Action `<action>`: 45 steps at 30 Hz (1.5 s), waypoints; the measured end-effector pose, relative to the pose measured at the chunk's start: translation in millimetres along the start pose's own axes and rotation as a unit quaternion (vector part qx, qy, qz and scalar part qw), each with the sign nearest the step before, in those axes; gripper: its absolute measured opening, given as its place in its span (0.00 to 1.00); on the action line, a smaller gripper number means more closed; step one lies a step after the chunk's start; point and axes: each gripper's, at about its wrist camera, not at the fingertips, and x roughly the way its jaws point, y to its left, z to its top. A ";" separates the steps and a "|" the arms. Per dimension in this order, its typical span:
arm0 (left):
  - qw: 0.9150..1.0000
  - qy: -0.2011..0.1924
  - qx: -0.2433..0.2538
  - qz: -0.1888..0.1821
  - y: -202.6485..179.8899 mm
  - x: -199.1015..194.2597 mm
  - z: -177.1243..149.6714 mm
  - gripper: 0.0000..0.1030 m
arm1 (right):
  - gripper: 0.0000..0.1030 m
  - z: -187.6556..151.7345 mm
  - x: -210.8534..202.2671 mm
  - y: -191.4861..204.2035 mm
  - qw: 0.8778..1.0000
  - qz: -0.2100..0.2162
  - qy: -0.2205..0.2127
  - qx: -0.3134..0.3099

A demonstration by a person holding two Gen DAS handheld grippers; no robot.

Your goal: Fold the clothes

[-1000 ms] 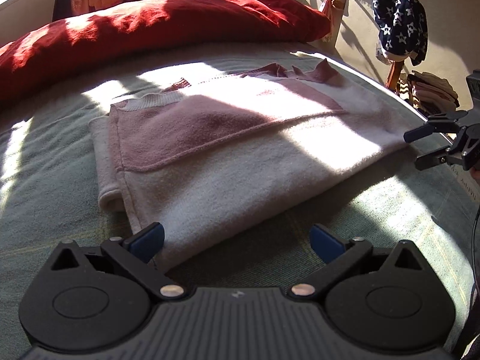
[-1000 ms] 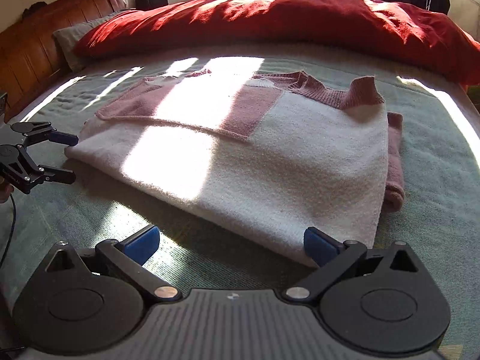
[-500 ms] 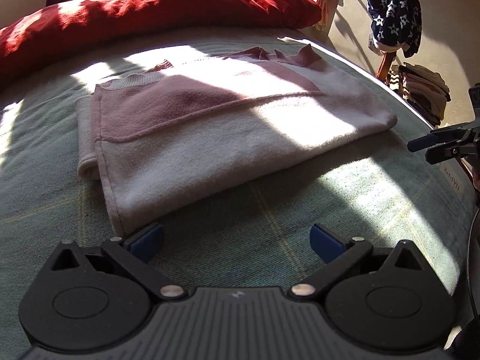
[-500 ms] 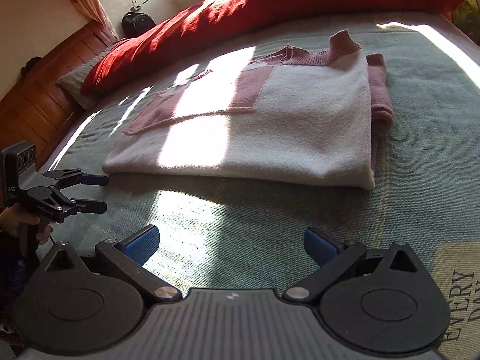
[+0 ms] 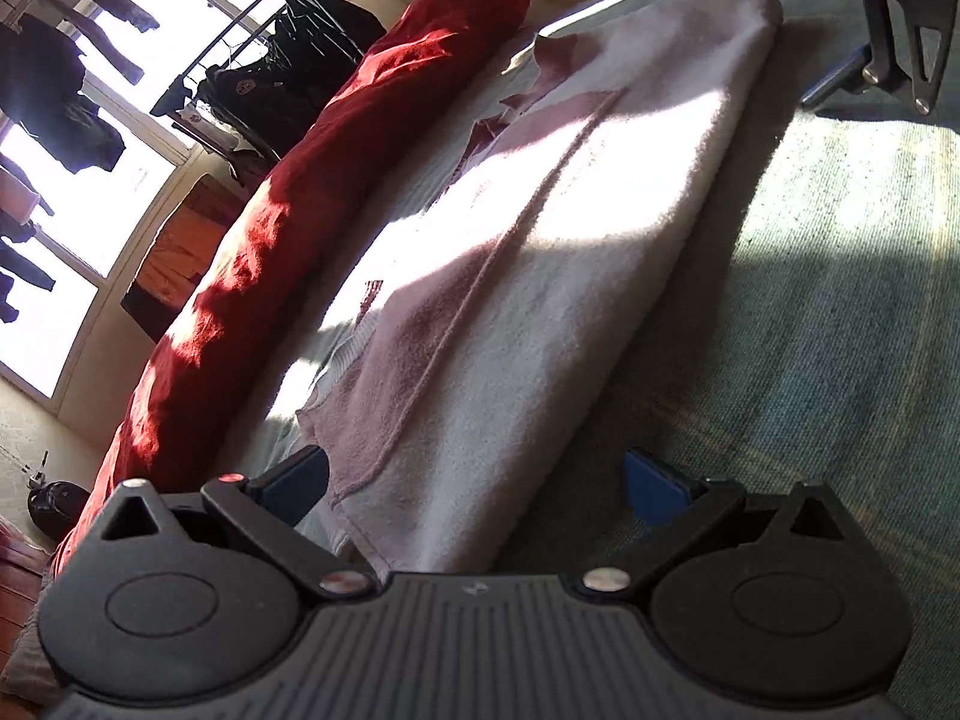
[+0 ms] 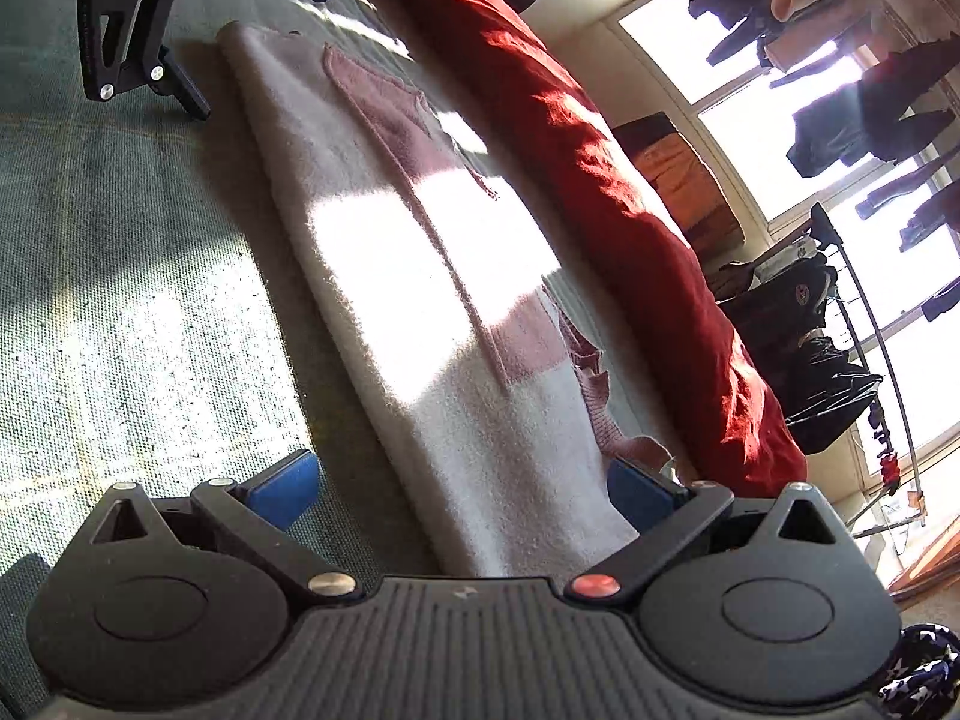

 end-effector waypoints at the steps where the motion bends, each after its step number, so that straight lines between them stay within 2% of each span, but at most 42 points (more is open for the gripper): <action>1: 1.000 0.000 0.012 0.004 -0.6 2.4 -1.4 0.99 | 1.00 1.3 4.6 0.3 1.000 -0.001 0.002 -0.008; 4: 0.999 -0.003 0.040 0.017 -1.0 9.6 -3.5 1.00 | 1.00 1.1 16.2 -3.1 1.000 0.008 0.019 -0.015; 7: 0.998 -0.009 0.058 0.029 0.0 18.1 -1.4 1.00 | 1.00 -2.0 24.4 -5.5 0.999 -0.003 0.025 -0.031; 14: 0.996 -0.033 0.077 0.038 -5.5 39.6 25.3 1.00 | 1.00 15.0 45.0 -4.0 0.999 -0.032 0.009 -0.041; 18: 0.995 -0.036 0.084 0.035 -2.6 43.2 26.6 1.00 | 1.00 22.6 52.4 -4.1 0.998 -0.034 0.005 -0.052; 21: 0.994 -0.025 0.092 0.047 4.8 41.8 11.8 1.00 | 1.00 10.7 51.5 -10.6 0.997 -0.044 0.019 -0.058; 25: 0.995 0.003 0.080 0.060 16.7 42.1 -10.3 1.00 | 1.00 -28.3 54.0 -24.3 0.992 -0.074 0.064 -0.074; 27: 0.995 0.001 0.075 0.063 16.5 41.7 -10.3 1.00 | 1.00 -40.7 55.4 -31.5 0.992 -0.080 0.074 -0.063; 30: 0.994 -0.010 0.086 0.064 11.2 46.1 3.1 1.00 | 1.00 -36.4 60.3 -30.4 0.992 -0.083 0.067 -0.067; 34: 0.994 -0.030 0.090 0.051 7.6 56.1 24.9 1.00 | 1.00 -13.5 68.3 -21.4 0.992 -0.081 0.038 -0.089; 38: 0.993 -0.039 0.101 0.056 6.0 58.5 26.0 1.00 | 1.00 0.4 74.8 -21.1 0.992 -0.080 0.023 -0.095; 40: 0.992 -0.047 0.103 0.060 5.4 53.5 19.5 0.97 | 0.97 -3.5 70.6 -23.6 0.992 -0.084 0.016 -0.090; 42: 0.990 -0.052 0.114 0.059 1.6 48.4 10.5 0.84 | 0.86 -8.8 63.8 -22.8 0.993 -0.082 0.013 -0.086; 45: 0.989 -0.058 0.127 0.049 -6.5 47.9 8.3 0.70 | 0.80 -12.4 59.9 -11.9 0.990 -0.089 0.007 -0.106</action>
